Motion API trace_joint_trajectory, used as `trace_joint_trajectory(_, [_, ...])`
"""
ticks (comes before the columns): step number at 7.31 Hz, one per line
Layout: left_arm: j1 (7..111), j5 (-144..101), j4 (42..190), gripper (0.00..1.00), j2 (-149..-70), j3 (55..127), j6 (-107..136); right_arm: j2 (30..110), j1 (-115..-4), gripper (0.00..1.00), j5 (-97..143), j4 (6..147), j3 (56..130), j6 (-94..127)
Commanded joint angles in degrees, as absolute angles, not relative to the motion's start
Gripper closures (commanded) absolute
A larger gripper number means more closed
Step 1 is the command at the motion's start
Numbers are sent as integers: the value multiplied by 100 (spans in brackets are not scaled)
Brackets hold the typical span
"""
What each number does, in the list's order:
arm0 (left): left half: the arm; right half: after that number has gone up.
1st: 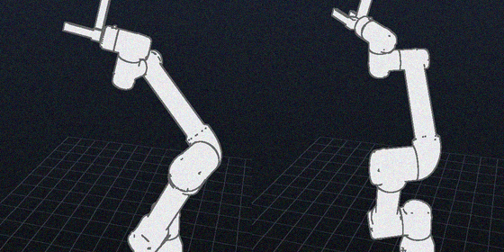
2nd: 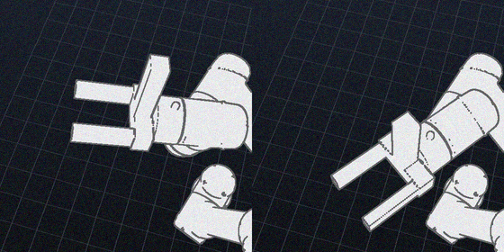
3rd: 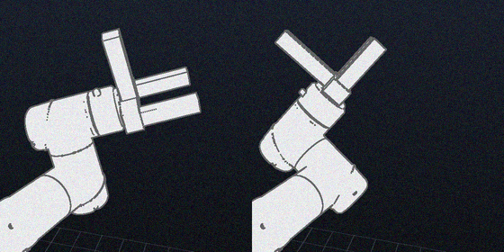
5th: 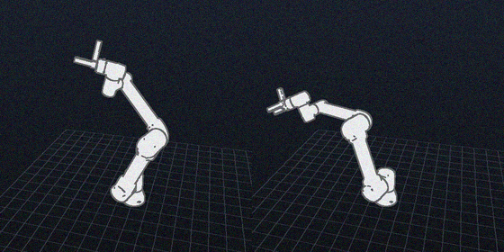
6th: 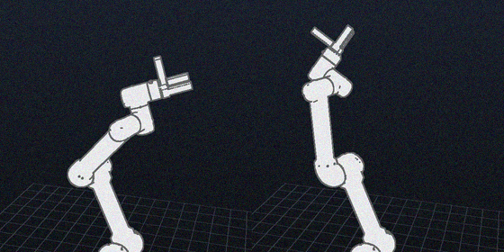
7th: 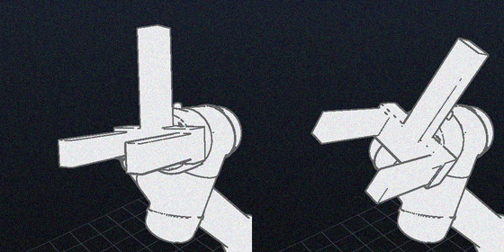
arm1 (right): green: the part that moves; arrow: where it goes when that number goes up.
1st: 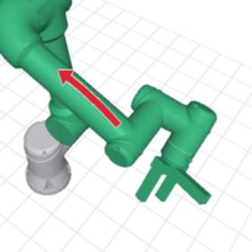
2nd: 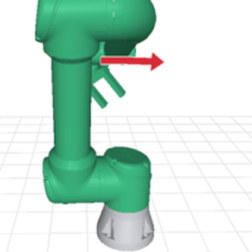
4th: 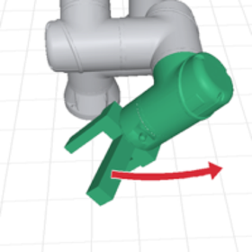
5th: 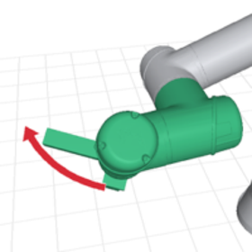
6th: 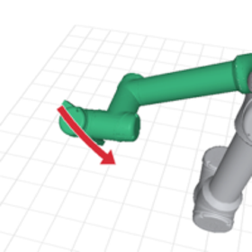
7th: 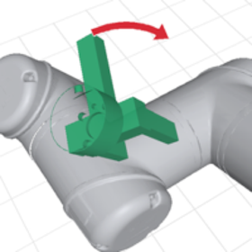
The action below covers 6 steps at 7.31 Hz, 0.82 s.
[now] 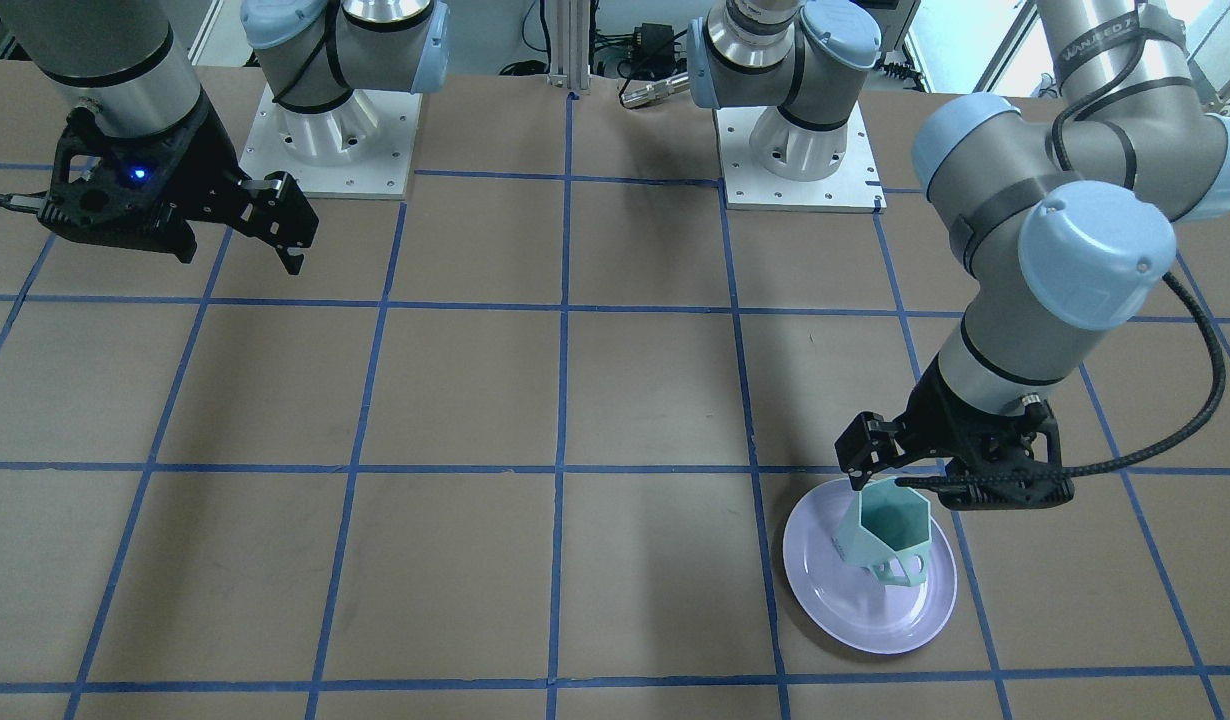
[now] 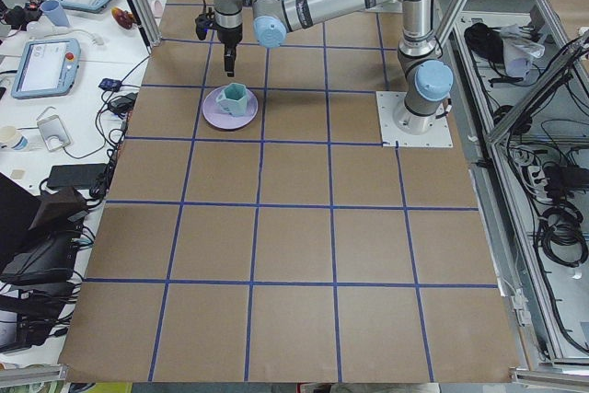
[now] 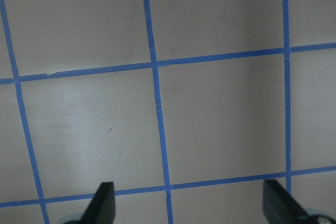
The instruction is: Flip cup and place on plate
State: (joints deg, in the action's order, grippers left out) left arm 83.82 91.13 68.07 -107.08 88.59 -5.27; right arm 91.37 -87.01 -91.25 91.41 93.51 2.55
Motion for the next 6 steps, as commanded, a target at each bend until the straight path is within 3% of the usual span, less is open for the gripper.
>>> trace_joint_trajectory(1, [8411, 9114, 7231, 0, -10206, 8850, -388, 9132, -8701, 0, -9123, 9141, 9352, 255])
trace_joint_trajectory(3, [8411, 9175, 7775, 0, -9740, 8824, -352, 9141, -8701, 0, -9123, 9141, 9352, 255])
trace_joint_trajectory(6, [8542, 8976, 8419, 0, -9641, 8552, 93, 9132, -8701, 0, -9123, 9141, 9352, 255])
